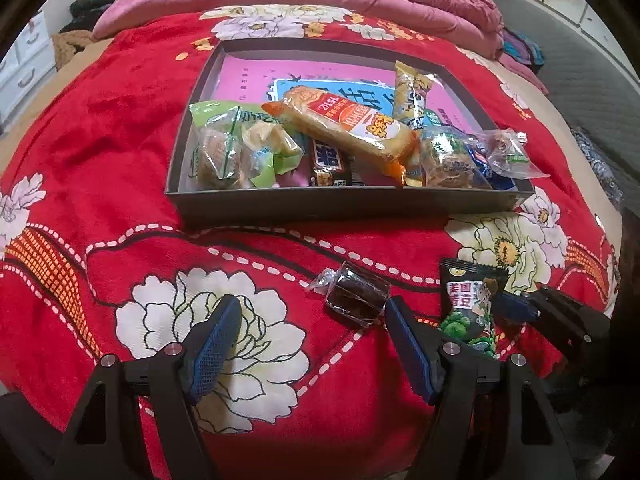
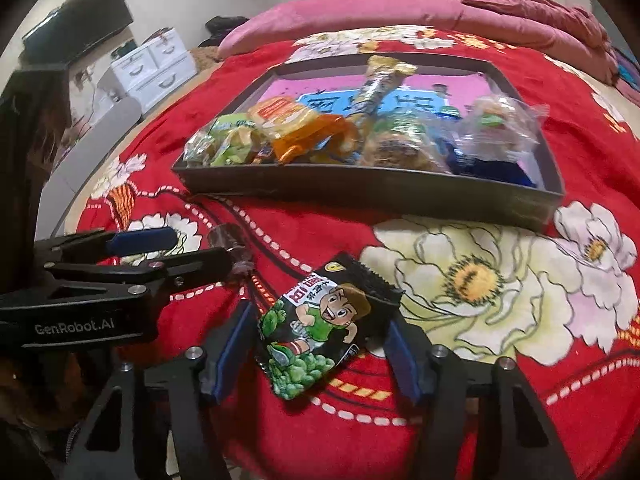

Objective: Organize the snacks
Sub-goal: 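Withdraw both tools toward the chocolate piece and green pea-snack bag, then grasp the dark chocolate piece with the left tool while the right tool grasps the green pea-snack bag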

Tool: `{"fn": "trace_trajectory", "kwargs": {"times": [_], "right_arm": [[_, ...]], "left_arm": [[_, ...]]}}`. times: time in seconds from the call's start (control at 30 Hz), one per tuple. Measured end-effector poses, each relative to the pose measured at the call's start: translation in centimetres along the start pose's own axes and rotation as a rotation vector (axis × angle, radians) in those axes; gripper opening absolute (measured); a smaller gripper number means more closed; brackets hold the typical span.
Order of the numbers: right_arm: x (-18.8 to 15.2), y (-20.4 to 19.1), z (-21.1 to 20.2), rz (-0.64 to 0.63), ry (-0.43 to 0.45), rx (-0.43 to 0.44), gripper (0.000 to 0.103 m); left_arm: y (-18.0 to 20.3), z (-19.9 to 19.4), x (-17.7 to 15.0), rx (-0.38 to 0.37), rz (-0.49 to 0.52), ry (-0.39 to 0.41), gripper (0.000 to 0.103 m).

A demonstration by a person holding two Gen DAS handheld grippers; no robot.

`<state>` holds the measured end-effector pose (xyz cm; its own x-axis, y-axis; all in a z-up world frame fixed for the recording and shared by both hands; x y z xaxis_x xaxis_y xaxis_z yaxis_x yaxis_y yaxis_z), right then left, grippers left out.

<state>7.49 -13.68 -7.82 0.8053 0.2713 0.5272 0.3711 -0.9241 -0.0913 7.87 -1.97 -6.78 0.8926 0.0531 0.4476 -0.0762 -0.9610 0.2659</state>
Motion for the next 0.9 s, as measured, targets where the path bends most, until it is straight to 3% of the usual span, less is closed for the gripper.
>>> {"fn": "trace_trajectory", "kwargs": {"times": [0.2,0.47,0.7,0.9], "right_arm": [[0.1,-1.0,0.1,-0.076,0.010,-0.014,0.043],[0.8,1.0,-1.0,-0.015,0.044,-0.020,0.042],[1.6,2.7,-3.0,0.035,0.113,-0.023,0.042],[1.9,3.4,-2.9,0.059,0.110,-0.023,0.042]], "left_arm": [[0.0,0.4,0.0,-0.009,-0.002,-0.005,0.076],[0.3,1.0,0.5,-0.037,-0.006,-0.002,0.076],[1.2,1.7,1.0,-0.070,0.006,-0.004,0.059],[1.8,2.2,1.6,-0.077,0.014,-0.001,0.046]]}}
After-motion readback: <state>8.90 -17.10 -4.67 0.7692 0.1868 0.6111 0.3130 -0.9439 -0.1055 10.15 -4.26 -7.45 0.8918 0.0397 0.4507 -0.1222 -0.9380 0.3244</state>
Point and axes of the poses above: each gripper's, at about its wrist camera, not at the fingertips, and z roughly the way its jaws point, y to its right, x to its top, the point moved 2 cm from there along z, roughly the way its jaws point, and after that the axes turned 8 degrees about -x, right-handed, at the moved point
